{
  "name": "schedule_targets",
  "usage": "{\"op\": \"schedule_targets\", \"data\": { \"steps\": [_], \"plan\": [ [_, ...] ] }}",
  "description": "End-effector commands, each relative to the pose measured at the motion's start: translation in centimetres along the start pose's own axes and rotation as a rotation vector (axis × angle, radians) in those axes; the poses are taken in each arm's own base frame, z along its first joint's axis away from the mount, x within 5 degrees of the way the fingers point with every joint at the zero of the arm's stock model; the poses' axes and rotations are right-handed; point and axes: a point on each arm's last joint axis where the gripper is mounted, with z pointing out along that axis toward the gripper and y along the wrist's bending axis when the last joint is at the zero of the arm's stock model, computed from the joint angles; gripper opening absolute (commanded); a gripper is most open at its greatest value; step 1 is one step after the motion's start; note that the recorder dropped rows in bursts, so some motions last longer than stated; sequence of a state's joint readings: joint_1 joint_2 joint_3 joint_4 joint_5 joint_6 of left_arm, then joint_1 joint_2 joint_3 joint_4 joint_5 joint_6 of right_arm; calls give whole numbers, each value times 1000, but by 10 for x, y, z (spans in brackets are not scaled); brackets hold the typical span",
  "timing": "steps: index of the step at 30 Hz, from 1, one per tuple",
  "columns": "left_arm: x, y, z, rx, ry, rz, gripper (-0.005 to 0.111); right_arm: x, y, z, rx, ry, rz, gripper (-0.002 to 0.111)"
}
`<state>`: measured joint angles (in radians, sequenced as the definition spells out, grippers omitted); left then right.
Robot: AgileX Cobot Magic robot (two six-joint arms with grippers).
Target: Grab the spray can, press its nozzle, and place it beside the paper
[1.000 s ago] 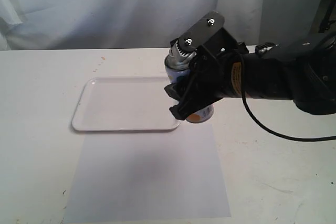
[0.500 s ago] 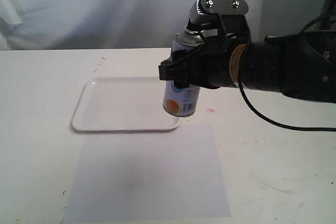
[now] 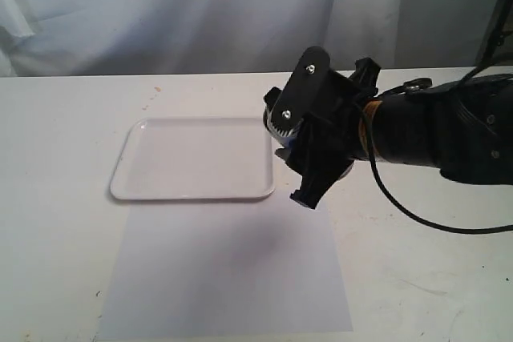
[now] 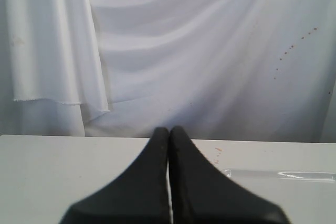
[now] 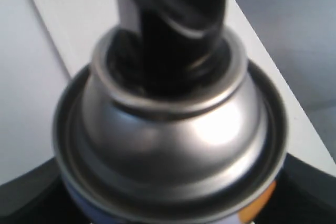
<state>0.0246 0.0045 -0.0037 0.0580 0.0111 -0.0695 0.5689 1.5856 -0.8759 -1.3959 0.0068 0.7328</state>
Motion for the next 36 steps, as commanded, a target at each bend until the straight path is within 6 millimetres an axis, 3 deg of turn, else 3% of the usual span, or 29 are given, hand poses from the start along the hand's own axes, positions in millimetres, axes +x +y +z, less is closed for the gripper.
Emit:
{"op": "schedule_targets", "data": {
  "steps": [1,5,11,15,21,23,28,36],
  "plan": [
    [0,0,0,7,-12,4,0,-12,13,-3,-1,-8,-153,0],
    [0,0,0,7,-12,4,0,-21,28,-6,46,48,-188,0],
    [0,0,0,7,-12,-9,0,-30,46,-13,112,157,-47,0],
    [0,0,0,8,-11,-171,0,-31,56,-15,111,197,-22,0],
    [0,0,0,9,-11,-310,0,-11,64,8,176,395,-62,0],
    [0,0,0,9,-11,-310,0,-13,63,18,199,446,-59,0],
    [1,0,0,8,-3,-325,0,-34,65,20,107,481,-39,0],
    [1,0,0,8,-3,-368,0,-45,78,17,31,458,-30,0]
  ]
}}
